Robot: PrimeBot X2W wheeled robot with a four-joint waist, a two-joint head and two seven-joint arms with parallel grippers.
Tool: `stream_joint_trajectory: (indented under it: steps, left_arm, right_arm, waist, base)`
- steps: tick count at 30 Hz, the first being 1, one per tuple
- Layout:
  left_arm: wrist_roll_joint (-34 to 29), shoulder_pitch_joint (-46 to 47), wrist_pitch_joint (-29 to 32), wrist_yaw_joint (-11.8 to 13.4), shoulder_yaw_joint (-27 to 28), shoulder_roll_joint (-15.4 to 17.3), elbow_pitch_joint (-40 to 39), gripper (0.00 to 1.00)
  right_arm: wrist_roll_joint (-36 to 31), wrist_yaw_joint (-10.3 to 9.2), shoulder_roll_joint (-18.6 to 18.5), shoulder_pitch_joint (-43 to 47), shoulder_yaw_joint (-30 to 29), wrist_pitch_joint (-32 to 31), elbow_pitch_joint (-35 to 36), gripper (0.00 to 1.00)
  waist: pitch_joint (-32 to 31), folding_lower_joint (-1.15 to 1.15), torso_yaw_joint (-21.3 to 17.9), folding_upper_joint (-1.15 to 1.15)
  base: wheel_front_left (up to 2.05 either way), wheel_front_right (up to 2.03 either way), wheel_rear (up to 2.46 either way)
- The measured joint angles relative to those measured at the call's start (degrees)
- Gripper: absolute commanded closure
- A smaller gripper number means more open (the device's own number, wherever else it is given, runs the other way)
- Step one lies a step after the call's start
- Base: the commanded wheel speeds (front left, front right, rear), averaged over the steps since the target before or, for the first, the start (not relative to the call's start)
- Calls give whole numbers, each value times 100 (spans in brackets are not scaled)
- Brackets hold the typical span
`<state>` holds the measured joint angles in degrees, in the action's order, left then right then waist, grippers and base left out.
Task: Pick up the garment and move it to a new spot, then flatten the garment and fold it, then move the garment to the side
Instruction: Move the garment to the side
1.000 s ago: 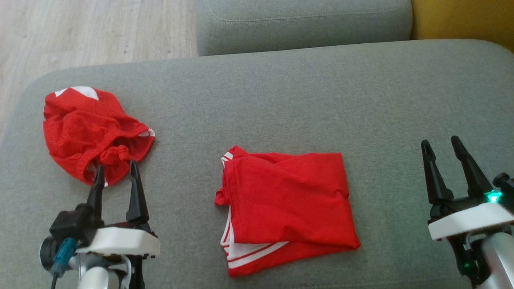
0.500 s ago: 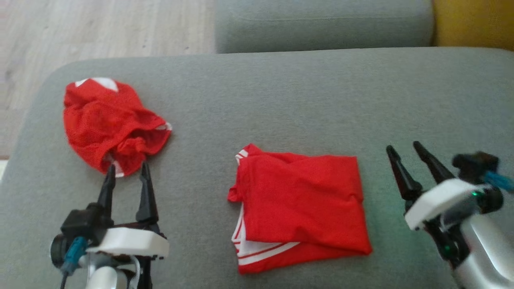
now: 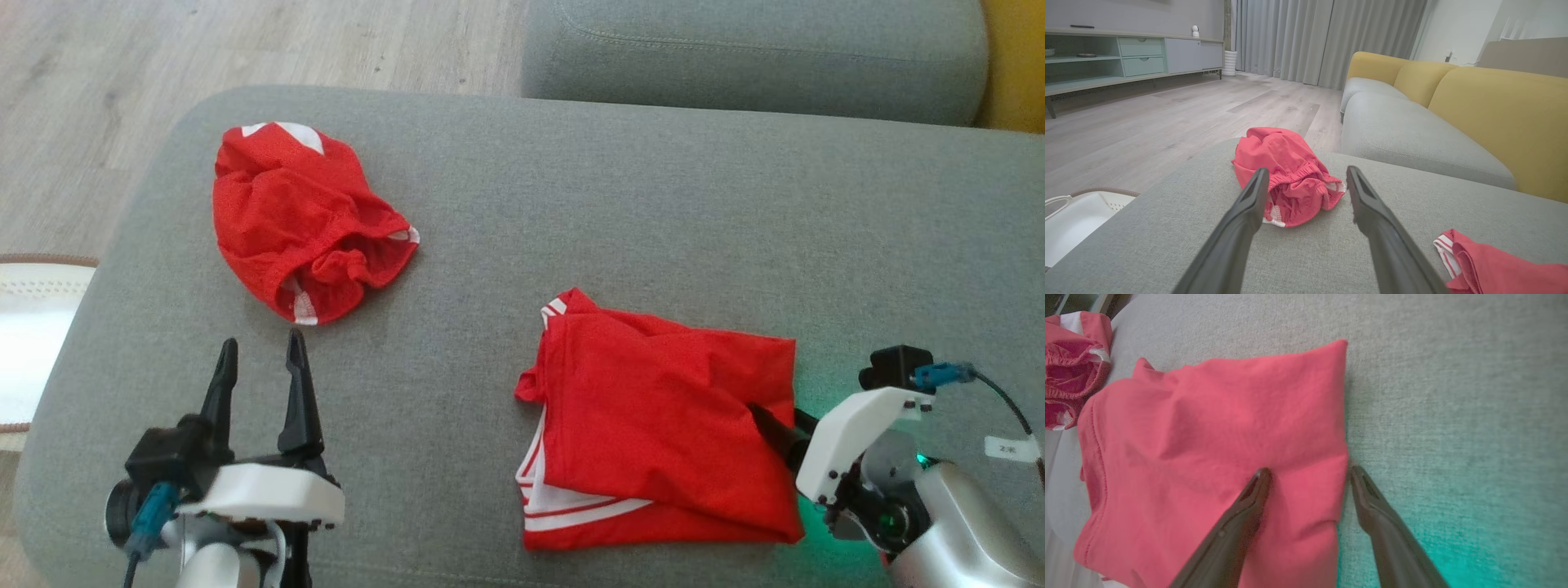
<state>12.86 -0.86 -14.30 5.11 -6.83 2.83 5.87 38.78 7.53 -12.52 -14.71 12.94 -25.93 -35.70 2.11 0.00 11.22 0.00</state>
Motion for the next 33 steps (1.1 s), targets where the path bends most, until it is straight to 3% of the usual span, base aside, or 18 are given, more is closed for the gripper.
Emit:
stream_joint_trajectory:
  steps: [3, 7, 19, 26, 33]
  left_arm:
    - [0, 0, 0, 0, -2, 0, 1, 0]
    - [0, 1, 0, 0, -3, 0, 4, 0]
    - [45, 69, 0, -103, -210, 1, 7, 0]
    - [143, 586, -1, -120, -583, 0, 62, 0]
    - [143, 912, -1, -135, -950, -5, 193, 0]
  right_arm:
    - [9, 1, 15, -24, -102, -213, -49, 4]
    - [-75, 1, 103, -96, -269, -214, -151, 100]
    - [-290, 1, 68, -576, -216, 564, 303, 100]
    - [-288, 1, -243, -1024, -225, 609, 420, 100]
    - [-97, 0, -283, -1277, -210, 762, 405, 100]
  waist:
    - [4, 0, 22, 0]
    - [-9, 0, 9, 0]
    - [-20, 0, -434, 0]
    - [86, 0, -1102, 0]
    - [282, 0, -1862, 0]
  base:
    - [0, 0, 0]
    - [0, 0, 0]
    - [0, 0, 0]
    - [0, 0, 0]
    - [0, 0, 0]
